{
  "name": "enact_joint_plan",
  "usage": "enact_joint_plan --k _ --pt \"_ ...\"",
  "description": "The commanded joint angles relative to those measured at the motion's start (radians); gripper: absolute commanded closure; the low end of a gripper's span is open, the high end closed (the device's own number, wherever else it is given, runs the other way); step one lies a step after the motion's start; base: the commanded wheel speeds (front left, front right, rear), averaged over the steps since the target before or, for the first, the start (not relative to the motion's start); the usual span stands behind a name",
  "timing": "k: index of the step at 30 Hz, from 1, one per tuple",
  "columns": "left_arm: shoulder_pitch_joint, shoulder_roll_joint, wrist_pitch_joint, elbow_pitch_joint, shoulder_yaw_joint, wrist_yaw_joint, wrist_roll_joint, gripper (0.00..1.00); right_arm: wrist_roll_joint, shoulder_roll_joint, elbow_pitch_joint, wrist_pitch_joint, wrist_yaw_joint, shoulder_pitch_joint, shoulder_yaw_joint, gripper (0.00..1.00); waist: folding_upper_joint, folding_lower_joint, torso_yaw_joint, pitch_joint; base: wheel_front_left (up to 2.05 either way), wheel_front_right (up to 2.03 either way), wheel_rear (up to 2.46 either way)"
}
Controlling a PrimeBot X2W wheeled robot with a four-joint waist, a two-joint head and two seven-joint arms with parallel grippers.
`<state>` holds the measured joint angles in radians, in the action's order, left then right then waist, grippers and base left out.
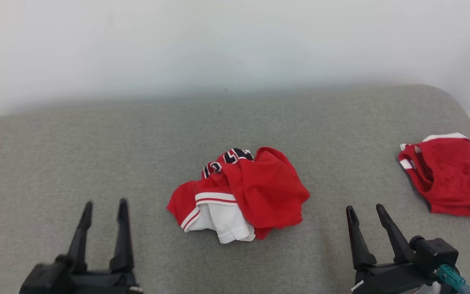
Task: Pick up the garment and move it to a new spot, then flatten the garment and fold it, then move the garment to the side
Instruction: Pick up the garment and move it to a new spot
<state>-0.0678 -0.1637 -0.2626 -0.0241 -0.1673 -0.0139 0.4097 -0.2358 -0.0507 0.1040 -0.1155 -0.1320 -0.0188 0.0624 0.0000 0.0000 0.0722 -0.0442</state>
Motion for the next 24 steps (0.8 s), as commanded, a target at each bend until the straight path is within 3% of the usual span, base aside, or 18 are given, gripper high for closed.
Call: enact_joint_plan --k 1,9,24 --pt "0.039 0.012 -0.003 0.016 0.032 0.015 -0.015 0.0 0.008 0.0 0.008 -0.009 0.002 0.012 -0.009 0.0 0.0 0.0 -0.035 0.029 0.0 0.0 0.0" --pt "0.157 0.043 -0.003 -0.001 0.126 0.093 -0.086 0.0 0.024 0.0 0.062 -0.045 0.002 0.024 -0.06 0.0 0.0 0.0 -0.08 0.048 0.0 0.0 0.0" --pt "0.189 0.083 -0.003 -0.054 0.168 0.13 -0.148 0.0 0.046 0.0 0.117 -0.044 0.002 0.028 -0.068 0.0 0.0 0.0 -0.09 0.054 0.0 0.0 0.0"
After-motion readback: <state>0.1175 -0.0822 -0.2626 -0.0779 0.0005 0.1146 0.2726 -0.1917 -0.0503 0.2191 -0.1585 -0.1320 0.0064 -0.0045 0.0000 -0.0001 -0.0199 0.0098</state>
